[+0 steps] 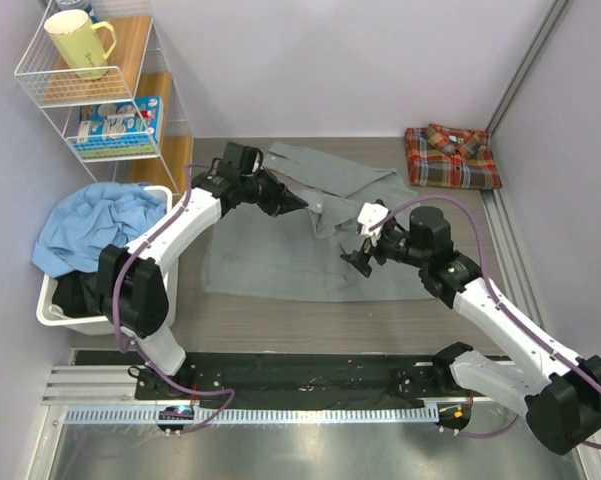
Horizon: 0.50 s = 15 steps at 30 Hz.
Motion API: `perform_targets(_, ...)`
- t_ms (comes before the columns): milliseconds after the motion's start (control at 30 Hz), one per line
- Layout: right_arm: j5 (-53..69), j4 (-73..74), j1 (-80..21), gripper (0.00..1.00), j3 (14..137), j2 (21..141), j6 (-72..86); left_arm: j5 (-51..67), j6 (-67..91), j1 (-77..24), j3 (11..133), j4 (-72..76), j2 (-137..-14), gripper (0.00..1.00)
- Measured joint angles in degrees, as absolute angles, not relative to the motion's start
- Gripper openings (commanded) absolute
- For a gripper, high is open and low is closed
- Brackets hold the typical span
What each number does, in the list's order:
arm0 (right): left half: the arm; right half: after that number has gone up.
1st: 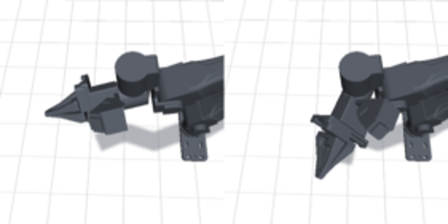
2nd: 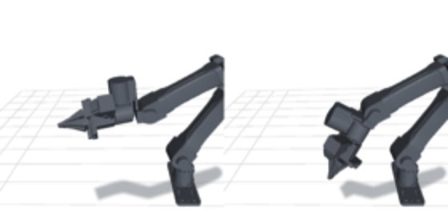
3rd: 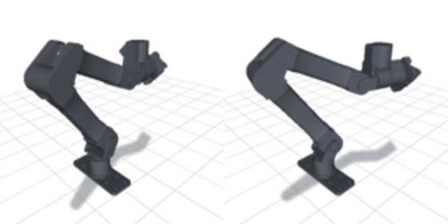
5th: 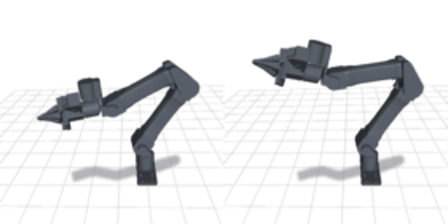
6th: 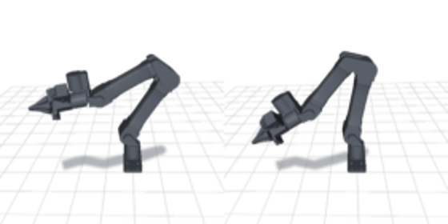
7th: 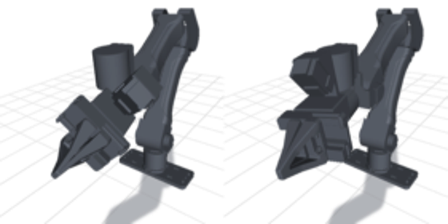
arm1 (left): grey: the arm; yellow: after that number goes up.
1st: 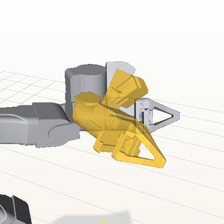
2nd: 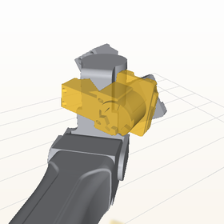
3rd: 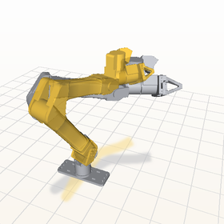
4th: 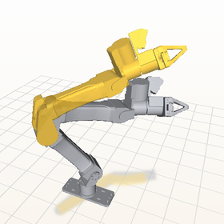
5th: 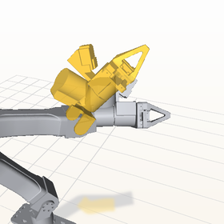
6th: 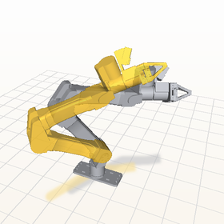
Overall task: Fold and stack the long sleeve shirts
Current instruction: Fold the shirt
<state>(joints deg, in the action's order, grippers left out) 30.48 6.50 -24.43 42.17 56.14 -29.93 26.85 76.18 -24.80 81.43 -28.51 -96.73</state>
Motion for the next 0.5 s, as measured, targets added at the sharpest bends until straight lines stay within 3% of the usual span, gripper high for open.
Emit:
perform_targets(233, 20.32, -2.63, -36.77, 0.91, 40.18, 63.11, -26.09, 26.87, 82.85, -25.06, 86.24, -27.57, -97.45, 0.0)
perform_targets(400, 12.36, -8.86, -37.67, 0.84, 42.33, 74.52, -22.41, 27.11, 84.97, -25.06, 85.82, -27.24, -97.47, 0.0)
perform_targets(500, 8.12, -11.62, -37.65, 0.61, 44.25, 77.93, -20.6, 27.18, 85.32, -25.06, 84.82, -26.96, -97.45, 0.0)
